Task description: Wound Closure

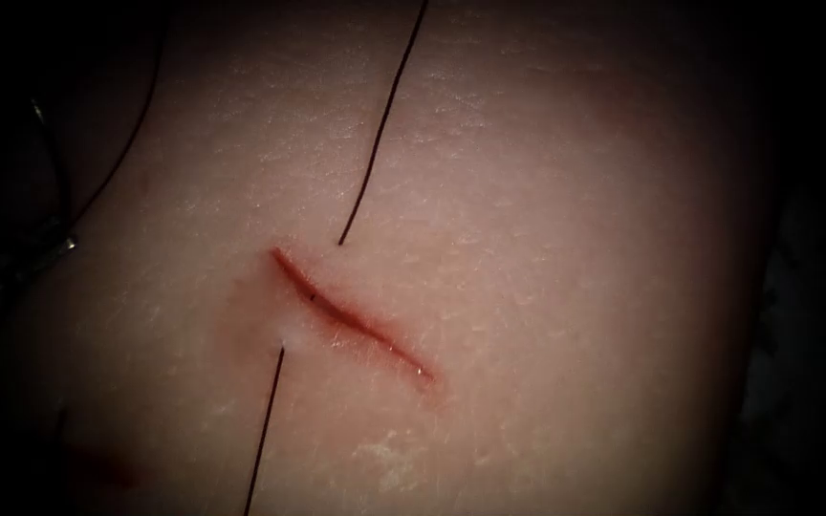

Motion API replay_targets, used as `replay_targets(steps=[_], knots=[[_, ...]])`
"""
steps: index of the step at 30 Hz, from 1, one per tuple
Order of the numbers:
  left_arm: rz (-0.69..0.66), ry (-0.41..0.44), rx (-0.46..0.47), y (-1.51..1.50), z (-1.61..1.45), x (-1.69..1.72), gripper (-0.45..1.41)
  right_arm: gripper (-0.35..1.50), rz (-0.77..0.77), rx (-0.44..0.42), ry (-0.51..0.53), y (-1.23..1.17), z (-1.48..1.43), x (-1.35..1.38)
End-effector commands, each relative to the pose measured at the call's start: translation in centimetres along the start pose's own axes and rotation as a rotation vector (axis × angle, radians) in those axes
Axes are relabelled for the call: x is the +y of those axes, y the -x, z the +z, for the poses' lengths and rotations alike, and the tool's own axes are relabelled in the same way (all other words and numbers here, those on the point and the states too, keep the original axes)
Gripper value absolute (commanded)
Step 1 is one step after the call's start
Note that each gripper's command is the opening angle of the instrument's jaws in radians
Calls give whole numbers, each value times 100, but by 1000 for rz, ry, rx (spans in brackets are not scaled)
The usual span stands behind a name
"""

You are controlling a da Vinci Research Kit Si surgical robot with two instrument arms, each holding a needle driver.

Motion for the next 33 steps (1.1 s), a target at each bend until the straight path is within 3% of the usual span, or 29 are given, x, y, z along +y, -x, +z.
replay_targets(steps=[1,5,6,7,8,9,12,13,21,25,27,33], knots=[[-3,2,-1,8,2,8,-45,-35,3,5,-1,1,10,-4],[-3,1,-1,8,2,8,-45,-35,17,6,-2,2,7,-4],[-3,1,-1,8,3,8,-45,9,40,5,1,4,5,0],[-3,1,-1,8,3,8,-45,78,46,-2,11,5,3,5],[-3,2,-1,8,2,8,-45,121,51,-20,29,7,0,10],[-4,2,-1,8,2,8,-45,138,57,-26,51,8,-5,15],[-4,2,-1,7,3,8,-45,148,89,-24,136,17,-28,38],[-4,3,0,7,3,8,-45,148,89,-19,182,26,-52,61],[-4,5,1,8,2,7,-45,148,79,17,288,45,-90,113],[-3,4,1,8,2,8,-45,148,47,-3,308,61,-89,127],[-2,3,1,9,2,9,-45,143,37,-25,300,82,-68,128],[-2,3,1,8,2,9,-45,131,12,-72,285,114,-30,123]])
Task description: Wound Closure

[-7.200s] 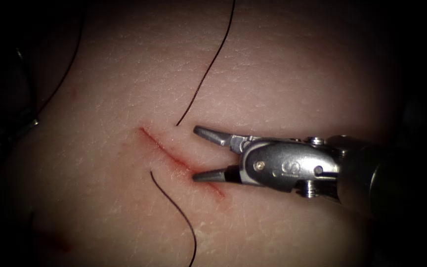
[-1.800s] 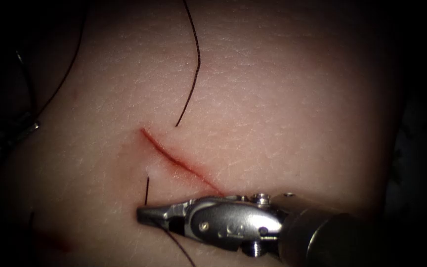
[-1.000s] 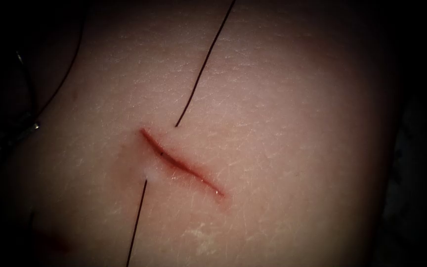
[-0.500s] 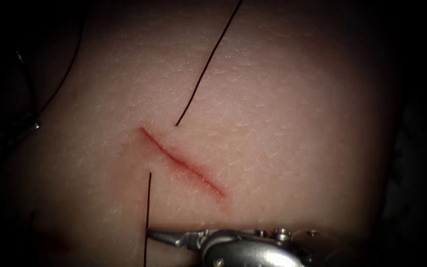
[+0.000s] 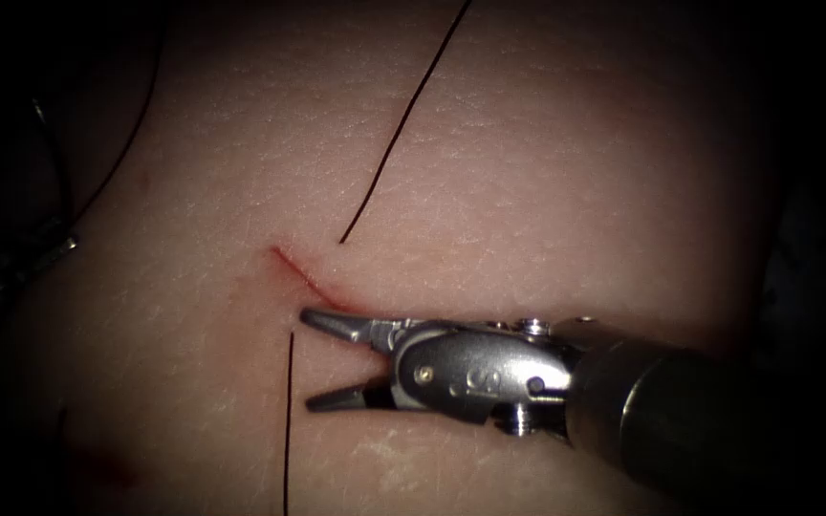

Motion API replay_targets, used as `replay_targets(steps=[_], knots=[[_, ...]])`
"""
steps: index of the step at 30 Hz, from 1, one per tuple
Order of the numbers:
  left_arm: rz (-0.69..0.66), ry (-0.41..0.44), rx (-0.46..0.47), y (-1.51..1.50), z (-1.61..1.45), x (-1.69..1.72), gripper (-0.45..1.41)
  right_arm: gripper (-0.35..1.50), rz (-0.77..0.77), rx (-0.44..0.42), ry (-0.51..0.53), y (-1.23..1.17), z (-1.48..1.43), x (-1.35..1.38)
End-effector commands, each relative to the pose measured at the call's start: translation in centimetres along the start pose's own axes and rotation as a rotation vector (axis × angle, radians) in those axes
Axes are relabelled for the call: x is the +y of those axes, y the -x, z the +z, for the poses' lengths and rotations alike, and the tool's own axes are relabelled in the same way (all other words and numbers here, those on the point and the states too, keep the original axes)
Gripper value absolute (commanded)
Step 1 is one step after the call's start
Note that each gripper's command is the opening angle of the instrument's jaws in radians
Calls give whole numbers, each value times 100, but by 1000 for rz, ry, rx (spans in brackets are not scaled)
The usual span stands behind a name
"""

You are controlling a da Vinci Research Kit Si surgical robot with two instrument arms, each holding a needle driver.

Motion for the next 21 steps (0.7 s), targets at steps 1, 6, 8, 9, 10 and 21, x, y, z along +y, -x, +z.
replay_targets(steps=[1,6,8,9,10,21], knots=[[-3,1,-1,8,1,8,-45,130,-3,2,-4,8,17,-8],[-3,1,-1,8,1,9,-45,109,-7,1,-3,10,22,-10],[-3,1,-1,8,1,9,-45,71,-7,3,-4,7,21,-11],[-3,2,-1,8,1,9,-45,52,-7,2,-8,6,21,-12],[-3,2,-1,8,1,9,-45,-35,-9,2,-12,5,19,-14],[-3,2,-1,7,0,9,-45,-35,-35,-7,-42,-15,13,-34]])
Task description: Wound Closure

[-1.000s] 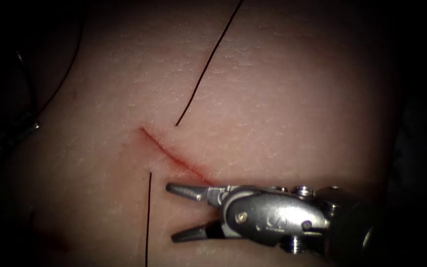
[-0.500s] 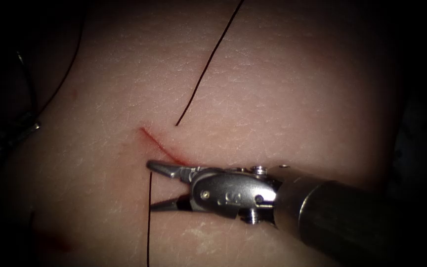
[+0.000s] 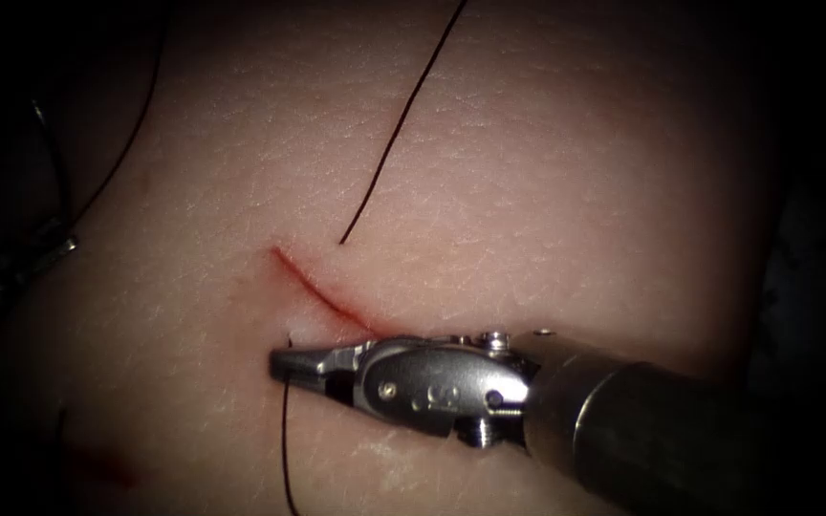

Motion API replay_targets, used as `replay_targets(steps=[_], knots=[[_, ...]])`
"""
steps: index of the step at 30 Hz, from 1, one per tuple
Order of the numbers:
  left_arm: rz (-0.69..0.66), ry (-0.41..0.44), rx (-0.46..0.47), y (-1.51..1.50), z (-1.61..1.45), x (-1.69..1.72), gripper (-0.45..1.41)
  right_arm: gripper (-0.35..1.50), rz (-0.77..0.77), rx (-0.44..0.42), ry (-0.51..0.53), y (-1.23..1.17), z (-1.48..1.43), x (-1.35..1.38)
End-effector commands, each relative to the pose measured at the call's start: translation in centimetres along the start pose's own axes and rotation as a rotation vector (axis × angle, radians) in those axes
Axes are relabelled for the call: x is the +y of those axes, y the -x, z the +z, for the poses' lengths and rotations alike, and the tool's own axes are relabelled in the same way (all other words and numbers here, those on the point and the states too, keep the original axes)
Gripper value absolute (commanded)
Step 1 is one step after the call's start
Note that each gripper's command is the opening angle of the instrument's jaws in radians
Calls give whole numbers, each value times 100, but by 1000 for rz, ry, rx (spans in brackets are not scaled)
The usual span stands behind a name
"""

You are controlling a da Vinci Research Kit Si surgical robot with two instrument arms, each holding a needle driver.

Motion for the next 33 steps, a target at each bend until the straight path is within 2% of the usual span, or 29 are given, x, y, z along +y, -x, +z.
replay_targets(steps=[1,12,18,23,24,25,26,27,29,30,32,33], knots=[[-3,1,-1,8,1,9,-45,-35,-1,6,-15,-5,9,-15],[-3,1,-1,8,2,9,-45,-35,-13,31,-124,-44,8,-68],[-4,3,0,8,3,9,-45,-35,-13,49,-180,-67,5,-84],[-5,3,0,7,4,8,-45,-35,3,60,-223,-72,4,-89],[-5,3,0,7,4,8,-45,-10,25,60,-226,-71,3,-86],[-5,4,0,7,4,8,-45,41,34,53,-223,-70,1,-82],[-5,4,0,7,4,8,-45,41,34,53,-223,-70,1,-82],[-5,4,0,7,4,8,-45,126,55,25,-175,-66,-7,-70],[-5,4,0,7,4,7,-45,138,81,5,-111,-59,-23,-53],[-6,4,0,7,4,7,-45,140,112,-9,-57,-49,-44,-35],[-6,4,0,7,4,7,-45,141,139,-29,-12,-40,-62,-20],[-6,4,0,7,4,7,-45,143,165,-22,38,-30,-82,0]])
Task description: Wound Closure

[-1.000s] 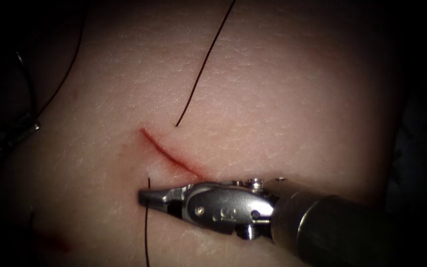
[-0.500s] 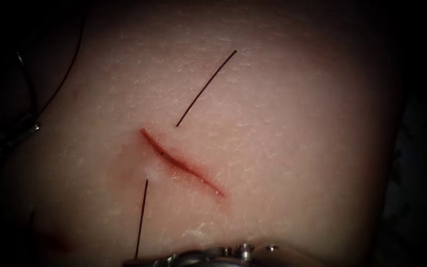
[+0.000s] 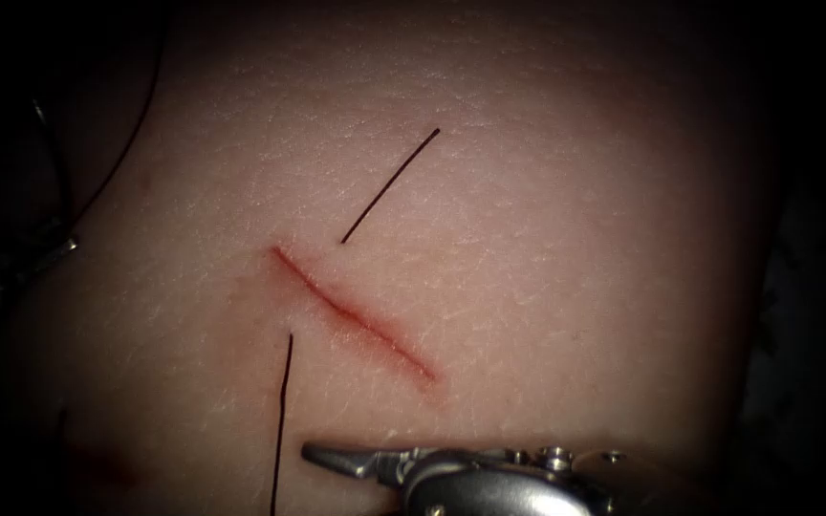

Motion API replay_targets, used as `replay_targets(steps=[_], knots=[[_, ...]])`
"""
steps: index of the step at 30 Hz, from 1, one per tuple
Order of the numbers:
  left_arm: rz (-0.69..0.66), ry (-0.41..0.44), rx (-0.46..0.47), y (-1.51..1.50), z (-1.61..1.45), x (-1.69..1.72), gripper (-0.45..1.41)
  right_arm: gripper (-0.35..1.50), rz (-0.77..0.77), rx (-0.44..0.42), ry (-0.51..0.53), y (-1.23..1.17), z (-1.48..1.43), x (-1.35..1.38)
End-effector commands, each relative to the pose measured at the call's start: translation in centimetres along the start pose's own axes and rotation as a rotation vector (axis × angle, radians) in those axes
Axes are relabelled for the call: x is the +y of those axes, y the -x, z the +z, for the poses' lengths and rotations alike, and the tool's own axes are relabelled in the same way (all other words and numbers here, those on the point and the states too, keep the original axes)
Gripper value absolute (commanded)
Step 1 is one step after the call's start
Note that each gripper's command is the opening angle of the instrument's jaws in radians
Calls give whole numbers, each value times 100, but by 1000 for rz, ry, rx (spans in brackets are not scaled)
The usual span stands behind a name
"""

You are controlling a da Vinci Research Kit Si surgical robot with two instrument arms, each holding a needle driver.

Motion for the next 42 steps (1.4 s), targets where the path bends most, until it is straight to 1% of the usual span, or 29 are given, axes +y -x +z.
replay_targets(steps=[1,3,4,6,8,9,10,11,12,13,14,15,17,22,26,28,34,38,39,40,41,42], knots=[[-3,2,-1,8,2,9,-45,143,25,11,37,14,-10,18],[-3,2,-1,8,2,9,-45,148,73,32,101,26,-31,44],[-3,2,-1,8,2,9,-45,148,88,40,123,30,-37,53],[-3,2,-1,8,2,9,-45,148,111,59,172,36,-44,67],[-3,1,-1,8,3,9,-45,140,224,110,236,43,-46,80],[-2,2,1,8,4,10,-45,125,356,130,257,50,-43,87],[-2,3,2,9,4,11,-45,111,590,162,258,54,-38,91],[-1,3,3,9,5,12,-45,109,646,176,272,57,-34,94],[-1,5,1,9,5,12,-45,109,683,192,287,61,-30,98],[0,5,1,9,4,13,-45,125,741,206,319,71,-20,106],[-1,5,1,9,4,12,-45,128,760,211,333,76,-17,110],[-1,6,1,9,4,12,-45,133,816,217,358,84,-8,118],[-1,6,1,10,4,12,-45,135,865,220,379,91,2,123],[0,6,2,10,3,12,-45,138,942,202,392,105,21,136],[0,6,2,10,2,13,-45,138,1012,187,390,113,27,140],[0,7,2,10,2,12,-45,138,1022,177,389,114,29,138],[0,7,3,10,1,12,-45,135,1031,191,373,110,39,138],[1,7,3,10,1,12,-45,126,1030,201,356,106,52,142],[1,8,3,10,0,13,-45,118,1031,201,357,106,53,143],[1,8,4,10,-1,13,-45,46,1030,204,359,105,53,143],[1,9,4,10,-2,12,-45,-5,1029,206,355,105,53,142],[1,9,4,10,-2,12,-45,-35,1017,203,349,105,52,142]])
